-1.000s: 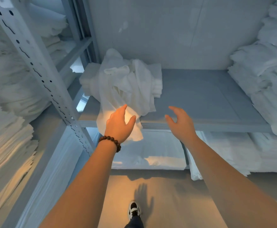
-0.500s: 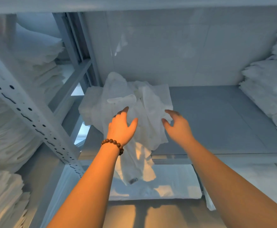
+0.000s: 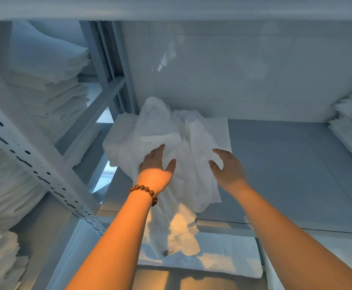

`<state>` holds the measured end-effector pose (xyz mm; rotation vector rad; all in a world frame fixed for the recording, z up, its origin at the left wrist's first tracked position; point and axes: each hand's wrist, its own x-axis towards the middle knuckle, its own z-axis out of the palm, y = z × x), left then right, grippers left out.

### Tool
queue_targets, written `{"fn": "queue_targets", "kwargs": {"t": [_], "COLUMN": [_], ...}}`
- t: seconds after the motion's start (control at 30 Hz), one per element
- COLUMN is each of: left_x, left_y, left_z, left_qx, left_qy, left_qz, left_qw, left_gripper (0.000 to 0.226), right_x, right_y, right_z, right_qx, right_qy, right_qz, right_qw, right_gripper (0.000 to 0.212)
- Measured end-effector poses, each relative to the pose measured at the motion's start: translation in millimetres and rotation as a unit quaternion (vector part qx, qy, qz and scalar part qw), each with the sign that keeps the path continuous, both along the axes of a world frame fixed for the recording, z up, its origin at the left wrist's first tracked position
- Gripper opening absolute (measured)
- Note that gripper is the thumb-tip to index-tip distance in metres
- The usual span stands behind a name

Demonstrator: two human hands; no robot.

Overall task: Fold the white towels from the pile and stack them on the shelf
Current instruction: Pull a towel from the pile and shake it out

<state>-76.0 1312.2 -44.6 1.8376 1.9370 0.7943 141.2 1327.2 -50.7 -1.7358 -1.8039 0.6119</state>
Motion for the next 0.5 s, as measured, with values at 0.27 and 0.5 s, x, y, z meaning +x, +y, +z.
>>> {"fn": "queue_targets", "kwargs": {"t": [0.27, 0.5], "left_x": [-14.5, -30.9], "left_y": [40.5, 85.3], "left_z": [4.6, 1.9], "left_qx": [0.047, 0.035], "left_qy": [0.113, 0.209], "left_qz": [0.049, 0.040], "left_qw": [0.991, 0.977], "left_gripper": [0.056, 0.060], "right_x": [-26.0, -74.9], "right_y": [46.5, 105.2], "right_z": [-0.3, 11.2], "right_qx": [0.044, 0.095], "right_qy": [-0.034, -0.130], "right_qz": [0.090, 0.126], "right_qw": [0.994, 0.979], "right_gripper": [0.047, 0.051]}}
